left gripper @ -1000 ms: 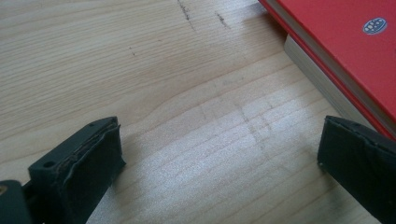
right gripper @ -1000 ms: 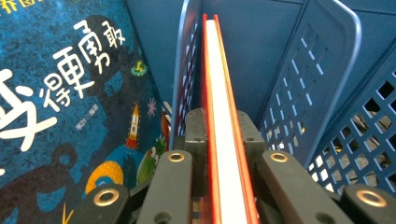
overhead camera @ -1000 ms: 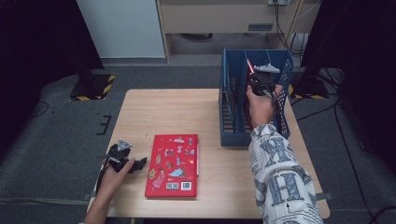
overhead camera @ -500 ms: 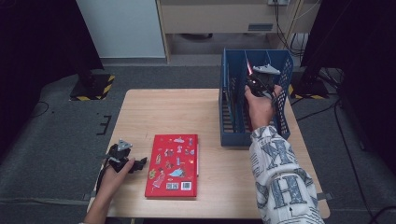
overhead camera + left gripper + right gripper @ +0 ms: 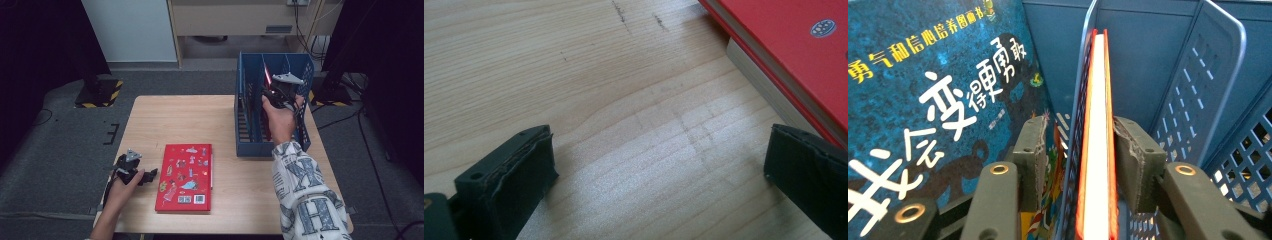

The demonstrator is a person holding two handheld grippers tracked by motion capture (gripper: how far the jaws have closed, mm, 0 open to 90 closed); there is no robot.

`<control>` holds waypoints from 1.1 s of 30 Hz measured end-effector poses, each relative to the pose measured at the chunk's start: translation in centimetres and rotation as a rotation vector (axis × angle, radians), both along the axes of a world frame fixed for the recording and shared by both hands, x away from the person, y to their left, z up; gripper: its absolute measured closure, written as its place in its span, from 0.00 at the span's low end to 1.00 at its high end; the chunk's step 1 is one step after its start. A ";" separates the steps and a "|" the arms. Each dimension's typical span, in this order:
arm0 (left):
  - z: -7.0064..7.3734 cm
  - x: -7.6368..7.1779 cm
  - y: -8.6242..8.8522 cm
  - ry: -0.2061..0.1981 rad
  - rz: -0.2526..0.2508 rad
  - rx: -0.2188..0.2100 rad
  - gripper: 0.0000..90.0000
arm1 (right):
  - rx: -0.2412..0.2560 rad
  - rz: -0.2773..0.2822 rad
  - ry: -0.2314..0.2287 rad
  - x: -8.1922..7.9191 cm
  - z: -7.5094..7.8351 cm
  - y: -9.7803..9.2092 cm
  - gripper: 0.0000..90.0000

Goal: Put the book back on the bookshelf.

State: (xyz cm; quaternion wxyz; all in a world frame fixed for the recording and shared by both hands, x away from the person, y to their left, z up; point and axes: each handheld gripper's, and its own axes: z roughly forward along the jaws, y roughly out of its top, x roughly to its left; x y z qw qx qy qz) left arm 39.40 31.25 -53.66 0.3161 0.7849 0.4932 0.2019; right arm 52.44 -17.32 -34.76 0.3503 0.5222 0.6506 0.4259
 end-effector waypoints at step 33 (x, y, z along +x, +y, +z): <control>0.0 0.0 -0.1 -0.001 0.000 -0.004 0.00 | 0.043 0.179 -0.041 -7.3 -1.3 -2.7 0.17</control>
